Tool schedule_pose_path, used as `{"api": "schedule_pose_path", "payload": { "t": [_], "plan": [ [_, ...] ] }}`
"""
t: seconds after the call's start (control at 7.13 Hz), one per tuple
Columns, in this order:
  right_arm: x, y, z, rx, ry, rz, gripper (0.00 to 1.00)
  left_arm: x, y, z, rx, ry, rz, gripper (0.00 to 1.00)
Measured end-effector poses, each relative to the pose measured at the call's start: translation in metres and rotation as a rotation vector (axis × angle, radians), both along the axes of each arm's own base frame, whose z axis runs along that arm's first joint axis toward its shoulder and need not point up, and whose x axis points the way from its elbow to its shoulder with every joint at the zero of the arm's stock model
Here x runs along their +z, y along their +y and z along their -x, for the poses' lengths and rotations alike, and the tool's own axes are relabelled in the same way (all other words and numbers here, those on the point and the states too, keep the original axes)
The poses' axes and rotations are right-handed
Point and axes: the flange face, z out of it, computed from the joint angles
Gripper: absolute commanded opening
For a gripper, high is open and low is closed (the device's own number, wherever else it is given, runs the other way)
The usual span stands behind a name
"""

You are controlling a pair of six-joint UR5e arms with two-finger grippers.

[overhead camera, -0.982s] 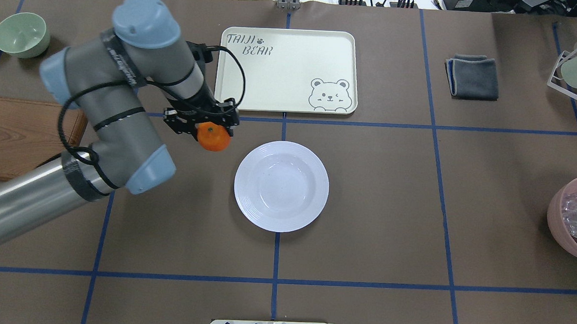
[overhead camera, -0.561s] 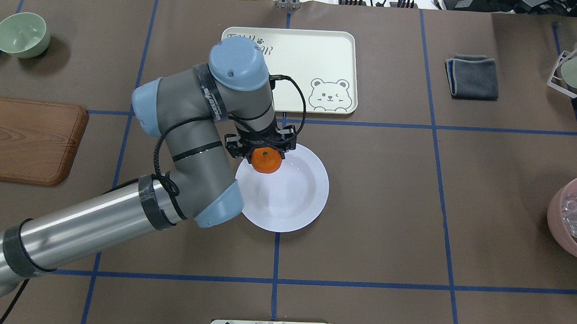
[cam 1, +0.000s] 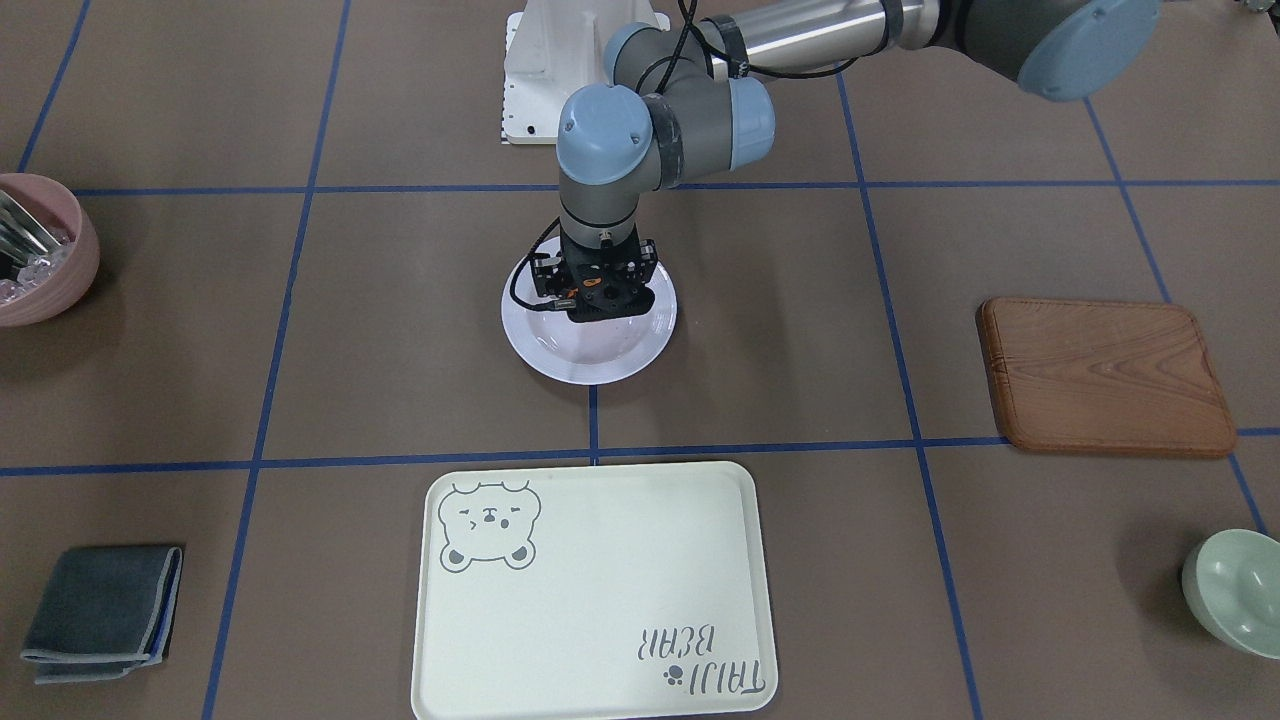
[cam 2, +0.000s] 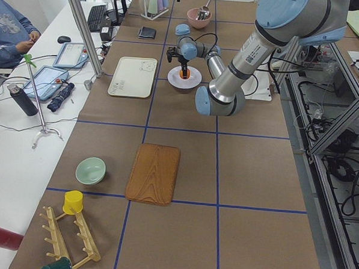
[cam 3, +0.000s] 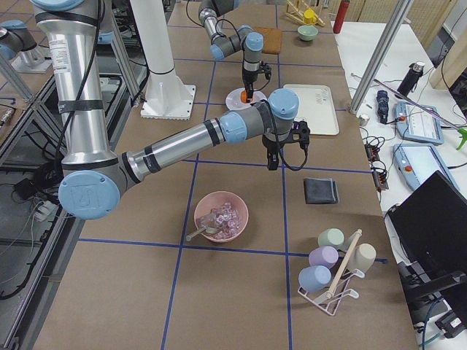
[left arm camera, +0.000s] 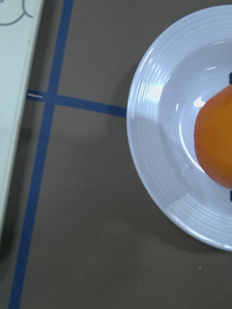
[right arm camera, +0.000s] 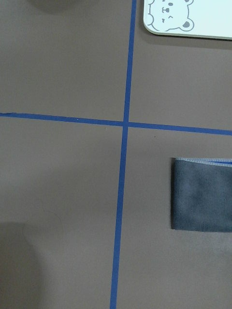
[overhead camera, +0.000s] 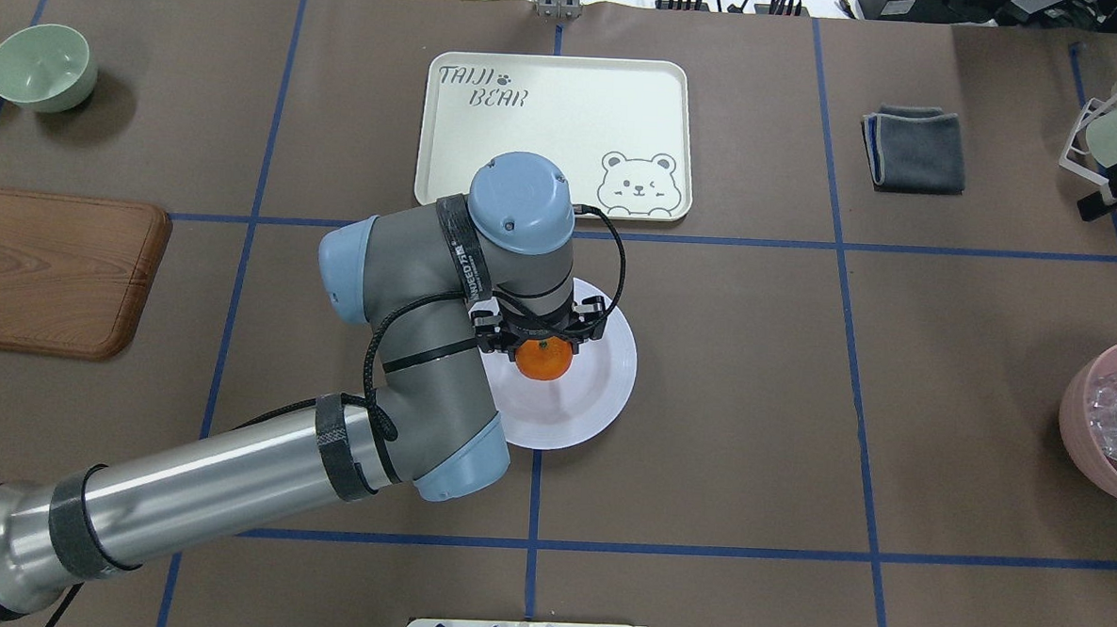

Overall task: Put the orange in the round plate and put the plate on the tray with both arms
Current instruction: 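Lower the orange onto the plate and open the left gripper while the right arm approaches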

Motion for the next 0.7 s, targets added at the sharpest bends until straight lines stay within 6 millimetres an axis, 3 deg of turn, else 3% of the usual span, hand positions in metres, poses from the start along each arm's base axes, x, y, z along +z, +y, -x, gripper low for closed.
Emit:
{"api": "schedule_pose_path", "payload": {
  "t": [0.42,0.56,0.7],
  "plan": [
    [-0.001,-0.002,0.009,-0.017,-0.002,-0.002,1.0,0.006,-0.005,-0.006,-0.015,-0.001,-0.022,0.0],
    [0.0,-0.002,0.01,-0.02,-0.001,-0.002,1.0,0.01,-0.007,-0.008,-0.018,-0.001,-0.025,0.17],
    [0.0,-0.002,0.012,-0.022,0.001,-0.002,1.0,0.011,-0.007,-0.009,-0.019,0.0,-0.026,0.71]
  ]
}}
